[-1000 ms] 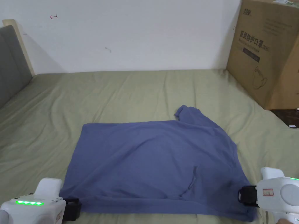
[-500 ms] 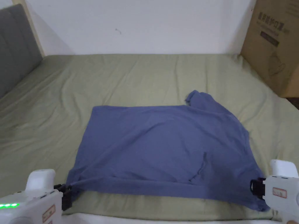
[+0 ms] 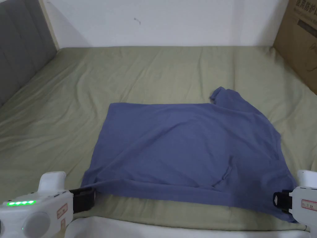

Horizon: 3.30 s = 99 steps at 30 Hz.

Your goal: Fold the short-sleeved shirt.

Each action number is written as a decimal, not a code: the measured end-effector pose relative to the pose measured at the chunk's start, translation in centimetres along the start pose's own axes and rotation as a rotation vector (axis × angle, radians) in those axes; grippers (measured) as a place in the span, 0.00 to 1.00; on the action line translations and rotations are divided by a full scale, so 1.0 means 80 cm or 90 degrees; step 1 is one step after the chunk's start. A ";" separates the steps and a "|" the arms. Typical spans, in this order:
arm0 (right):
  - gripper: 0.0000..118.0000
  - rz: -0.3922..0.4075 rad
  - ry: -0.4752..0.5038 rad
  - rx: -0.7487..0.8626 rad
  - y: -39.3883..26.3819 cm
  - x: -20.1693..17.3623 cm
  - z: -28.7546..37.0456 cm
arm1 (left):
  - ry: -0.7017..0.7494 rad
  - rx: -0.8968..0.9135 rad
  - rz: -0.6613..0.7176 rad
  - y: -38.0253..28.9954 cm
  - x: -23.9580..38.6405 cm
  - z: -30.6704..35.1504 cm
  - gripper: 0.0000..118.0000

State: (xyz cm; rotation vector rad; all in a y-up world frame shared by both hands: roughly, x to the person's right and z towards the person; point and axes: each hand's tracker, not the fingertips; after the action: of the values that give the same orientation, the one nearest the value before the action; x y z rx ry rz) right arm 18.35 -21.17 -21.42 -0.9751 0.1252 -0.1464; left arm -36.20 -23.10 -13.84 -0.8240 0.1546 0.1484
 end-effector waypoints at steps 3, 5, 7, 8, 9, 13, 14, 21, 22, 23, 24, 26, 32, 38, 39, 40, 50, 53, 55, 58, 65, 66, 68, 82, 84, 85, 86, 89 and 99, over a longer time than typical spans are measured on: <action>0.00 -0.009 0.001 -0.007 -0.002 0.002 -0.001 | -0.038 -0.055 0.016 0.006 0.002 -0.020 0.15; 0.00 -0.013 -0.002 -0.008 -0.003 0.004 0.002 | -0.020 -0.062 -0.030 0.004 0.011 -0.018 0.02; 0.00 -0.018 -0.004 -0.005 -0.004 0.012 0.003 | -0.023 -0.057 -0.017 0.002 0.011 -0.013 0.02; 0.00 -0.024 -0.004 -0.006 -0.003 0.015 0.005 | -0.033 -0.052 -0.003 0.006 0.012 -0.008 0.01; 0.00 -0.031 -0.003 -0.004 -0.002 0.018 0.008 | -0.034 -0.050 0.002 0.006 0.012 -0.005 0.02; 0.38 -0.038 -0.004 0.000 0.007 0.026 0.017 | -0.022 -0.040 -0.011 0.009 0.017 0.007 0.02; 0.65 -0.034 -0.010 0.001 0.008 0.031 0.013 | -0.023 -0.039 -0.010 0.009 0.018 0.009 0.02; 0.36 -0.064 -0.026 -0.123 0.012 0.048 -0.020 | -0.039 -0.033 0.010 0.014 0.018 0.016 0.02; 0.05 -0.055 -0.041 -0.128 0.009 0.049 -0.028 | -0.038 -0.035 0.008 0.015 0.019 0.017 0.02; 0.05 -0.039 -0.061 -0.119 0.003 0.047 -0.030 | -0.036 -0.034 0.006 0.014 0.020 0.018 0.02; 0.05 -0.042 -0.045 -0.117 0.000 0.046 -0.030 | -0.036 -0.034 0.006 0.016 0.017 0.017 0.02; 0.04 -0.046 -0.030 -0.118 -0.002 0.047 -0.027 | -0.038 -0.032 0.011 0.016 0.017 0.020 0.02; 0.04 -0.055 -0.018 -0.064 0.025 0.045 0.006 | -0.028 -0.020 -0.024 0.035 0.019 0.032 0.02; 0.04 -0.061 -0.012 -0.009 0.093 0.040 0.021 | -0.008 0.002 -0.052 0.095 0.026 0.023 0.02; 0.04 -0.062 -0.018 -0.001 0.107 0.039 0.018 | -0.003 0.009 -0.056 0.108 0.027 0.017 0.02; 0.04 -0.058 -0.020 0.004 0.121 0.038 0.013 | -0.002 0.009 -0.059 0.122 0.028 0.009 0.02; 0.18 -0.066 -0.067 -0.041 0.190 0.025 -0.102 | 0.054 -0.065 -0.136 0.186 0.047 -0.106 0.62; 0.67 -0.061 -0.072 -0.052 0.182 0.023 -0.107 | 0.055 -0.078 -0.105 0.177 0.040 -0.104 0.86; 0.66 -0.065 -0.056 -0.033 0.173 0.026 -0.096 | 0.037 -0.061 -0.075 0.170 0.034 -0.086 0.86; 0.53 -0.050 -0.041 -0.009 0.158 0.025 -0.066 | 0.006 -0.038 -0.037 0.157 0.023 -0.051 0.78; 0.00 -0.083 0.010 0.015 0.089 0.027 -0.021 | -0.030 -0.021 -0.005 0.087 0.018 -0.002 0.00; 0.00 -0.084 -0.007 0.016 0.079 0.029 -0.022 | -0.045 -0.039 -0.004 0.079 0.018 -0.005 0.00; 0.00 -0.083 -0.011 0.007 0.060 0.028 -0.022 | -0.042 -0.048 0.000 0.071 0.018 -0.013 0.00; 0.00 -0.131 -0.016 -0.032 0.024 0.049 -0.027 | -0.027 -0.126 -0.005 0.087 0.016 -0.110 0.30; 0.00 -0.138 -0.013 -0.034 0.024 0.054 -0.028 | -0.011 -0.110 -0.046 0.095 0.022 -0.099 0.03; 0.00 -0.142 -0.012 -0.034 0.024 0.055 -0.029 | -0.009 -0.108 -0.041 0.097 0.021 -0.097 0.03; 0.00 -0.144 -0.012 -0.032 0.025 0.050 -0.022 | -0.025 -0.122 -0.034 0.100 0.019 -0.097 0.03; 0.31 -0.130 -0.022 -0.016 0.041 0.050 -0.025 | -0.025 -0.112 -0.033 0.100 0.020 -0.087 0.03; 0.66 -0.125 -0.094 -0.039 0.122 0.080 -0.105 | -0.027 -0.108 -0.047 0.107 0.025 -0.076 0.03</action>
State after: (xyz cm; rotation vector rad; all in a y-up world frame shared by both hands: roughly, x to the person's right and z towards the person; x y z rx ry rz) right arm 23.83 -23.73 -34.47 -1.0549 -0.1025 -0.2503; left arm -36.39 -21.74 -24.45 -0.9933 0.0719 0.1113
